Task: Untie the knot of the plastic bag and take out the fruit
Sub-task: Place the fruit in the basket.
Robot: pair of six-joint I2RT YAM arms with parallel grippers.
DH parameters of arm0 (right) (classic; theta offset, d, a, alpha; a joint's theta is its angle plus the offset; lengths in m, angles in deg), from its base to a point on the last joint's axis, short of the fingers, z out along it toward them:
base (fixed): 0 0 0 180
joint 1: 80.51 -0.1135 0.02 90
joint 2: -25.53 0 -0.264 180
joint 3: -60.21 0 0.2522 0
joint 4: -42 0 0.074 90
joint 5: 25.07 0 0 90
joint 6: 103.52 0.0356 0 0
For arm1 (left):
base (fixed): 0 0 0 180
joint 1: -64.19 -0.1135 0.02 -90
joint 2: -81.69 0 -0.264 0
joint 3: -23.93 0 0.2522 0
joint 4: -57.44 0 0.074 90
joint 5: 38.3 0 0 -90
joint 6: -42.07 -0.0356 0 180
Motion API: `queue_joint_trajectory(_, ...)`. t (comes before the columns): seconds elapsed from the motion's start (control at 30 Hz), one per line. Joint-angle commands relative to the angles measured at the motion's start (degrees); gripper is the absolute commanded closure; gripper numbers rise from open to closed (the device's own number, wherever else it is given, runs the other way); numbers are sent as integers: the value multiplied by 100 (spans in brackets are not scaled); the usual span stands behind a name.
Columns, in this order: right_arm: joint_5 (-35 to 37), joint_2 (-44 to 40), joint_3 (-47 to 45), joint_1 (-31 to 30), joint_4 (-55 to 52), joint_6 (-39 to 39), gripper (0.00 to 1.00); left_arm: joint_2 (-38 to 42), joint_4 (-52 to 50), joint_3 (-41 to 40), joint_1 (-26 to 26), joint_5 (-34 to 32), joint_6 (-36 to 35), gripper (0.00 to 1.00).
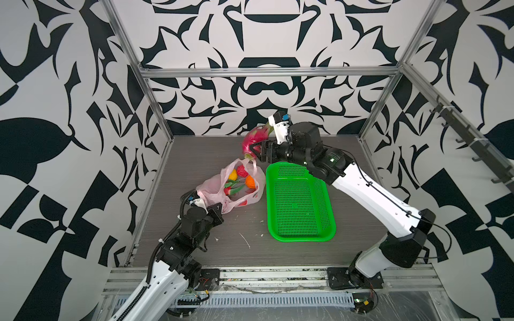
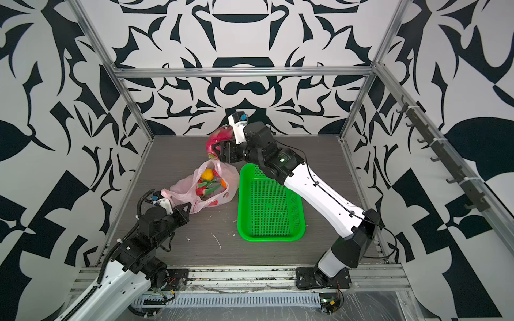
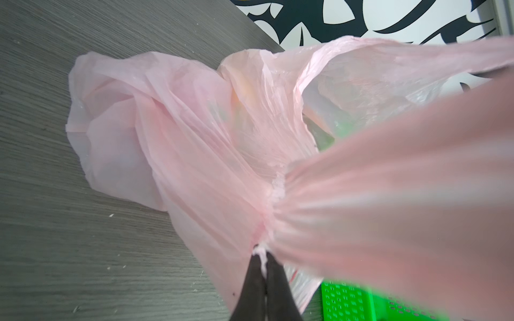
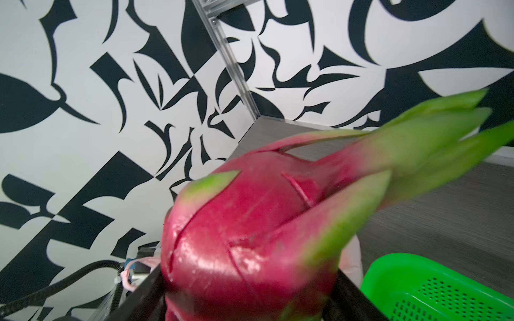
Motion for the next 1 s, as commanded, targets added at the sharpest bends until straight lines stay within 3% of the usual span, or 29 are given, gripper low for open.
queue_joint_trajectory(0.0, -102, -350, -34, 228, 127, -155, 86, -7, -32, 77, 15, -96, -91, 100)
queue_joint_trajectory(0.47, -212, -538, -1389, 1063, 311, 71, 88, -24, -30, 97, 15, -204, -233, 100)
queue_joint_trajectory(0.97, 211, -957, -3253, 1138, 829, 782, 88, 271, -158, 48, 15, -255, -321, 100)
